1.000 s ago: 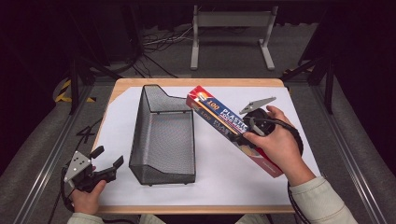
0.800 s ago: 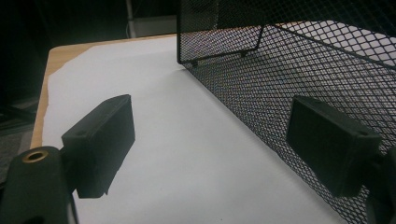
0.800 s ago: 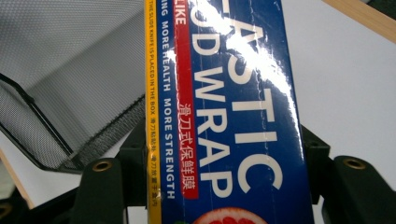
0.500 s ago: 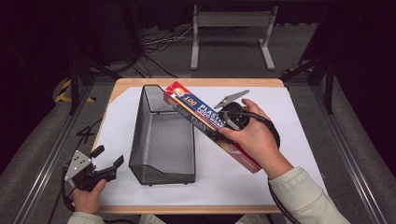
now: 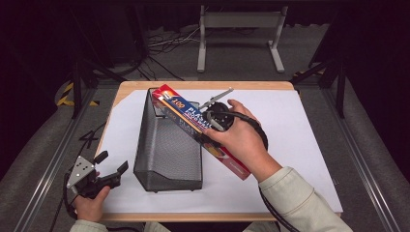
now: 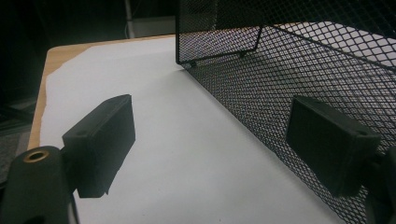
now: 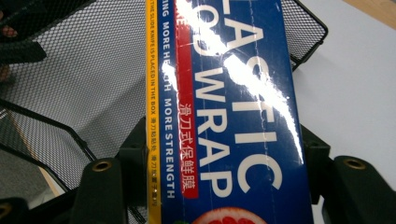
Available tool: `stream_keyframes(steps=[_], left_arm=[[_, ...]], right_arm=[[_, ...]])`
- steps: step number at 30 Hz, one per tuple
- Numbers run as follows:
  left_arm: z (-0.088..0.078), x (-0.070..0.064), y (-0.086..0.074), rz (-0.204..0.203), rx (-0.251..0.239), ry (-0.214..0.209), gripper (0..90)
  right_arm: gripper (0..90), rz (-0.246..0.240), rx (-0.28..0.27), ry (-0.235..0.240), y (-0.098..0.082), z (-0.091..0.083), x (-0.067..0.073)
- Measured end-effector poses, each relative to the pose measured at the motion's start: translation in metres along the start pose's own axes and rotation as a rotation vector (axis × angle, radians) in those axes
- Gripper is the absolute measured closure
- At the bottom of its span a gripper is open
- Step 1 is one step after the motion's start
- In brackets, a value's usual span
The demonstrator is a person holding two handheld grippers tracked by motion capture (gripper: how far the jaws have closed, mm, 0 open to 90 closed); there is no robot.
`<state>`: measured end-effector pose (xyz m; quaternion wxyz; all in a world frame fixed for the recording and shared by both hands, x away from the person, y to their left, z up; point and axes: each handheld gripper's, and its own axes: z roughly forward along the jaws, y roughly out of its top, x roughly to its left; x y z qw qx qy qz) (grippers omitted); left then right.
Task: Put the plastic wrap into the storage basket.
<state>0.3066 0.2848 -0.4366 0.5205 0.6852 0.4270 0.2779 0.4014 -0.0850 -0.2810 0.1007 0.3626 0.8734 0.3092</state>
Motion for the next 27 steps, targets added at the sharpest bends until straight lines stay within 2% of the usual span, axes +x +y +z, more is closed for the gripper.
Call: stream_keyframes(steps=[3, 16, 18, 27], left_arm=[[0.0, 0.0, 0.0, 0.002, 0.0, -0.002, 16.5], [0.001, 0.0, 0.0, -0.003, -0.001, -0.002, 16.6], [0.001, 0.0, 0.0, -0.001, -0.003, -0.002, 16.6], [0.001, 0.0, 0.0, -0.001, -0.001, -0.005, 16.7]], right_arm=[[39.6, 0.029, 0.003, 0.004, 0.004, 0.005, 0.004], [39.5, 0.136, 0.022, -0.042, 0.021, 0.028, 0.012], [39.5, 0.157, 0.034, -0.03, 0.022, 0.032, 0.012], [39.4, 0.223, 0.092, -0.043, 0.022, 0.051, 0.013]])
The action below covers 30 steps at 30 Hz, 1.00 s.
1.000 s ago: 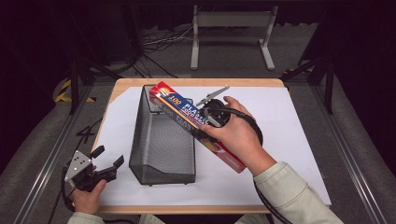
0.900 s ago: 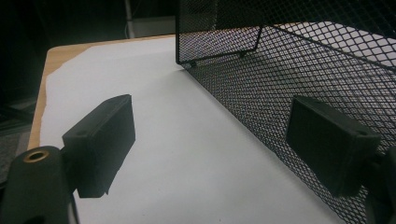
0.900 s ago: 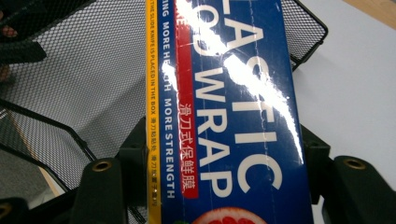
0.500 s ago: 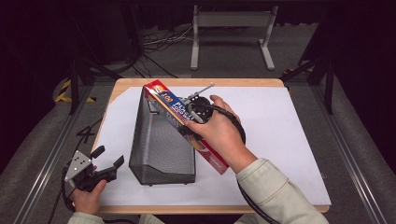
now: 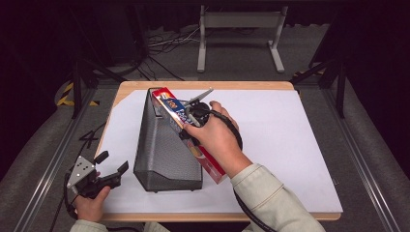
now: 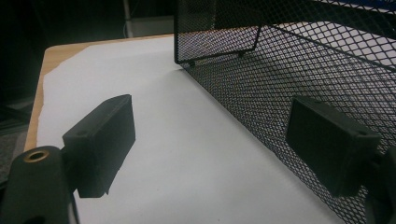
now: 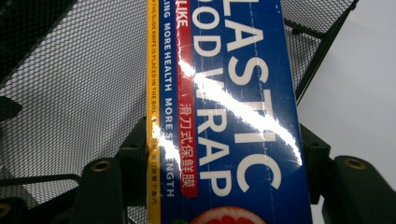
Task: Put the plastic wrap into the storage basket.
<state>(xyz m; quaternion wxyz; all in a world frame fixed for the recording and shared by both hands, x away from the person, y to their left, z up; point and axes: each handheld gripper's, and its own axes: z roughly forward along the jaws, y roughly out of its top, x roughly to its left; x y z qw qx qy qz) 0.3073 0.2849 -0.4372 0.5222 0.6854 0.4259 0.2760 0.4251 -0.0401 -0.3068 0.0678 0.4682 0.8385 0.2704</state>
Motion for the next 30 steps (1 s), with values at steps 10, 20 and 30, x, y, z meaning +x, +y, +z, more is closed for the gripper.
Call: stream_keyframes(steps=[10, 20, 30], left_arm=[[0.002, -0.002, 0.0, 0.011, 0.009, -0.006, 16.6], [-0.001, -0.002, -0.003, 0.005, 0.01, 0.004, 16.7], [-0.007, 0.0, -0.004, 0.001, 0.011, 0.012, 16.7]], right_arm=[[39.3, 0.043, 0.077, -0.017, 0.002, 0.021, -0.001], [39.3, 0.061, 0.125, -0.025, 0.003, 0.036, 0.0], [39.1, 0.065, 0.161, -0.029, 0.007, 0.048, 0.009]])
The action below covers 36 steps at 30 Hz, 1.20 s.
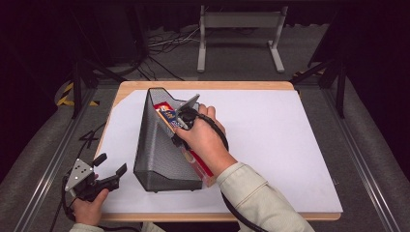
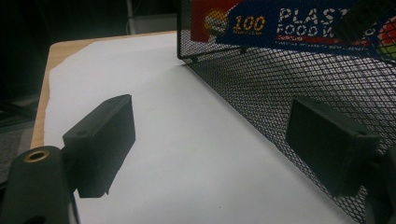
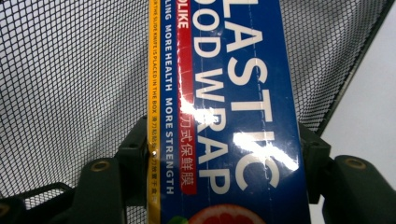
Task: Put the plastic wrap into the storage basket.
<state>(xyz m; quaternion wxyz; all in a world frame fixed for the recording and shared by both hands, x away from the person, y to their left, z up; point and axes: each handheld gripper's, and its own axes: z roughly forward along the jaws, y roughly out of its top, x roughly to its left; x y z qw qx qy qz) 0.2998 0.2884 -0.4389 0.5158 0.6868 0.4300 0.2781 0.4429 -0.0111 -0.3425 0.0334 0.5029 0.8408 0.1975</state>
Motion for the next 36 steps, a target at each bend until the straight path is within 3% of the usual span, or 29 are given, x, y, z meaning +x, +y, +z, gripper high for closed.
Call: stream_keyframes(steps=[9, 11, 21, 22, 24, 30, 36], left_arm=[[0.001, 0.0, 0.0, -0.007, -0.004, 0.001, 16.7], [0.002, 0.0, 0.0, -0.007, -0.002, 0.0, 16.7], [0.007, -0.001, 0.002, -0.003, -0.001, -0.008, 16.8], [0.008, -0.001, 0.003, 0.003, -0.001, -0.011, 16.9], [0.009, -0.001, 0.003, -0.001, -0.002, -0.011, 16.9], [0.012, -0.001, 0.005, 0.004, -0.006, -0.015, 16.9], [0.015, -0.001, 0.006, 0.002, -0.006, -0.015, 16.9]], right_arm=[[38.0, -0.004, 0.018, -0.006, 0.003, 0.008, 0.004], [34.6, -0.008, -0.016, -0.008, 0.004, 0.006, 0.005], [23.0, -0.065, -0.079, 0.013, 0.0, -0.008, 0.0], [23.0, -0.088, -0.118, 0.028, -0.003, -0.013, -0.002], [23.0, -0.094, -0.133, 0.037, -0.003, -0.016, -0.003], [20.5, -0.193, -0.314, 0.049, -0.011, -0.037, -0.009], [20.3, -0.231, -0.417, 0.078, -0.03, -0.057, -0.02]])
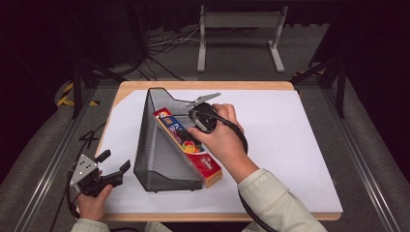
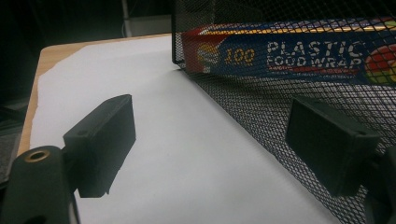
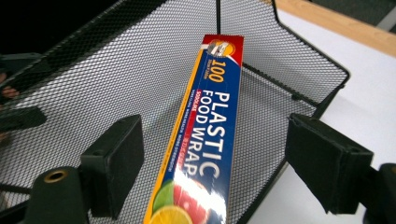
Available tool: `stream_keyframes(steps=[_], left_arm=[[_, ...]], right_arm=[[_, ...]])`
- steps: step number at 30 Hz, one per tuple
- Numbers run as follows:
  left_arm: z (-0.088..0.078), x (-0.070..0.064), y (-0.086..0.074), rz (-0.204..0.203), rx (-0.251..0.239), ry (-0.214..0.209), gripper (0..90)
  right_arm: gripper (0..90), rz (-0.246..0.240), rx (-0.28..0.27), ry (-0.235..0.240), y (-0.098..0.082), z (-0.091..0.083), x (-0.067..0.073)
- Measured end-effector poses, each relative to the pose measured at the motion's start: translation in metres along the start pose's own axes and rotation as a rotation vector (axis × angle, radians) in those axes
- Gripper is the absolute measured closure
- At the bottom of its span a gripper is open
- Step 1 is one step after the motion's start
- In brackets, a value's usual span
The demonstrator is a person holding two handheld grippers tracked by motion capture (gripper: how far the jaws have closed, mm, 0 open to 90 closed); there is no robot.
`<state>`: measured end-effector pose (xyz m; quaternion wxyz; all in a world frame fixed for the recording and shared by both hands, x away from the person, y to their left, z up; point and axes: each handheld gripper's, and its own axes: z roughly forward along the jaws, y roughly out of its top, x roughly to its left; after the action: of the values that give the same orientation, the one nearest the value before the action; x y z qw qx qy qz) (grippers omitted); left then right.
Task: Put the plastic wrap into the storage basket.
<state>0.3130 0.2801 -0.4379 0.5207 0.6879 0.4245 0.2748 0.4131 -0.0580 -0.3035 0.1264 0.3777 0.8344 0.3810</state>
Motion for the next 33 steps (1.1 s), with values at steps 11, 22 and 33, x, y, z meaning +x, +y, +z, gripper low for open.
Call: stream_keyframes(steps=[11, 22, 33], left_arm=[[0.002, 0.0, 0.001, 0.006, 0.002, 0.0, 16.8], [0.0, -0.001, 0.0, 0.007, 0.008, 0.008, 16.8], [0.002, -0.001, 0.0, 0.009, 0.02, 0.013, 16.4]], right_arm=[[19.2, -0.03, -0.056, 0.002, -0.022, -0.036, -0.023], [16.7, -0.041, -0.063, -0.03, -0.051, -0.072, -0.052], [15.5, -0.022, -0.091, -0.059, -0.095, -0.107, -0.095]])
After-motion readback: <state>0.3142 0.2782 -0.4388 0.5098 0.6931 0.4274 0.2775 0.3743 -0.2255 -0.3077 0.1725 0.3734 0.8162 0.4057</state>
